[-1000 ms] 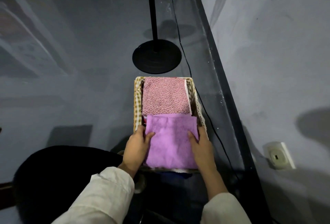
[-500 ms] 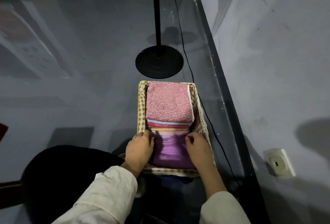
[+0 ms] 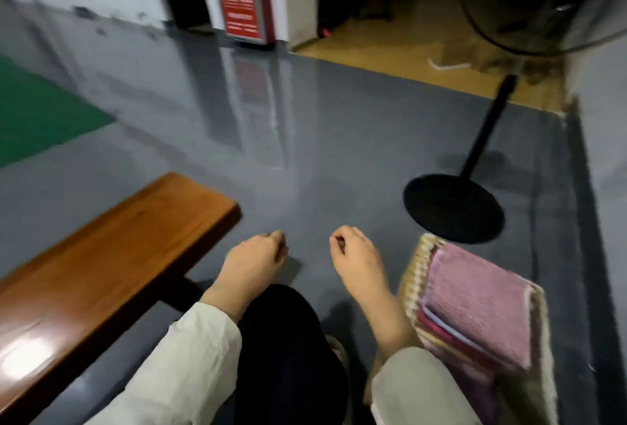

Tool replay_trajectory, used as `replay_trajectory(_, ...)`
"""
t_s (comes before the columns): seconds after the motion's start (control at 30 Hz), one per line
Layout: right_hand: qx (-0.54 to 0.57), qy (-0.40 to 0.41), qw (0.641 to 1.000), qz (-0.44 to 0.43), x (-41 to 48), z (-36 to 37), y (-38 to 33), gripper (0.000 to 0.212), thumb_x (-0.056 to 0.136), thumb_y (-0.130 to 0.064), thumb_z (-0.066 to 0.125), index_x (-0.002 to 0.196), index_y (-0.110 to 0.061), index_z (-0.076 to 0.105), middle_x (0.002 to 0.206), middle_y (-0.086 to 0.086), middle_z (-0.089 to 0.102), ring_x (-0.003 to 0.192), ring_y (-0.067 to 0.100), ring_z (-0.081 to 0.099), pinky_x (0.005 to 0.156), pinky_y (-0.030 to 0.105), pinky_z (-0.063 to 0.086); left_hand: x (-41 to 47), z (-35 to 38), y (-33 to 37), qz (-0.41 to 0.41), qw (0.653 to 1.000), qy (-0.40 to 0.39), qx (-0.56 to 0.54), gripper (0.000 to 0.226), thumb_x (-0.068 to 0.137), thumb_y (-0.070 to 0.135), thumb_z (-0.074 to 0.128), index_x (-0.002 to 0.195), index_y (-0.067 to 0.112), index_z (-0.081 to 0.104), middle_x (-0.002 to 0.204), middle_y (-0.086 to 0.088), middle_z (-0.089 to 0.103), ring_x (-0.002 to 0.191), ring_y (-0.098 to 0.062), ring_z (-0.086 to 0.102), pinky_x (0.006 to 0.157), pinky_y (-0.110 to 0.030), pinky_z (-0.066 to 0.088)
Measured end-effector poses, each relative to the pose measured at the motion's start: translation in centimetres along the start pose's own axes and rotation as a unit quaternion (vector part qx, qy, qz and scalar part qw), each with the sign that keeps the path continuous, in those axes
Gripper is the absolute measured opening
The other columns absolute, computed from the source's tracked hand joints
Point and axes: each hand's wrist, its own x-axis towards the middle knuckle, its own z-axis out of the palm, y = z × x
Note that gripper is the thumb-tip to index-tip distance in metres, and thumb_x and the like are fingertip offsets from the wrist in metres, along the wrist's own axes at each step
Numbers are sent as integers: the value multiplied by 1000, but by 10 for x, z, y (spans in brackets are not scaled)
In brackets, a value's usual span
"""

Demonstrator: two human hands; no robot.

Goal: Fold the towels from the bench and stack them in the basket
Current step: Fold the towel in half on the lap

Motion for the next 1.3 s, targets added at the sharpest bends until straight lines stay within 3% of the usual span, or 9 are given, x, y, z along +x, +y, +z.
replay_trajectory(0.13,21,-77,989,-122,18,51,-104,19,97,-22,47,100,-9,60,106,11,58,101,31,55,83,38,43,-50,-52,-97,-122,991,61,16,24,99,34,39,103,16,54,102,-6,63,94,-30,61,67,-34,43)
replay_trajectory(0.27,18,-159,951,-264,-4,104,-205,22,99,-25,44,108,-12,59,111,6,57,104,26,54,80,32,41,-135,-87,-170,-263,959,100,32,24,99,33,38,101,16,55,101,-5,64,93,-28,61,65,-32,42)
replay_trajectory(0.37,18,-224,908,-353,-42,138,-269,23,100,-26,41,112,-15,57,111,1,56,101,21,55,73,25,33,-211,-102,-204,-368,921,119,48,24,99,32,40,103,15,57,102,-6,66,93,-28,61,69,-33,45)
replay_trajectory(0.63,11,-320,804,-501,-168,198,-368,22,100,-25,41,110,-14,57,112,2,58,97,19,54,71,24,32,-392,-101,-229,-602,787,129,28,26,99,33,39,100,14,56,107,-6,64,96,-31,60,69,-31,42)
replay_trajectory(0.8,-2,-381,753,-537,-234,231,-397,23,97,-25,42,106,-12,58,115,8,58,106,27,55,81,33,41,-470,-87,-233,-651,748,129,23,24,97,32,40,100,16,57,106,-7,65,98,-31,59,73,-34,43)
replay_trajectory(0.97,-8,-403,733,-548,-269,262,-417,22,97,-25,44,103,-10,59,111,8,61,101,27,56,74,31,37,-508,-78,-250,-668,730,141,4,24,97,30,42,101,14,58,105,-9,65,97,-30,59,75,-36,46)
replay_trajectory(1.17,-23,-416,737,-532,-286,299,-434,21,97,-23,44,99,-8,59,109,10,60,101,29,55,69,30,32,-530,-67,-296,-671,726,145,-22,23,96,27,42,96,11,58,101,-9,64,93,-31,59,76,-39,48)
replay_trajectory(1.3,-38,-427,756,-494,-293,327,-448,24,97,-24,44,103,-6,59,112,12,60,105,30,55,81,34,40,-533,-60,-334,-684,708,169,-48,22,97,23,44,102,6,57,109,-14,59,98,-34,57,80,-40,45)
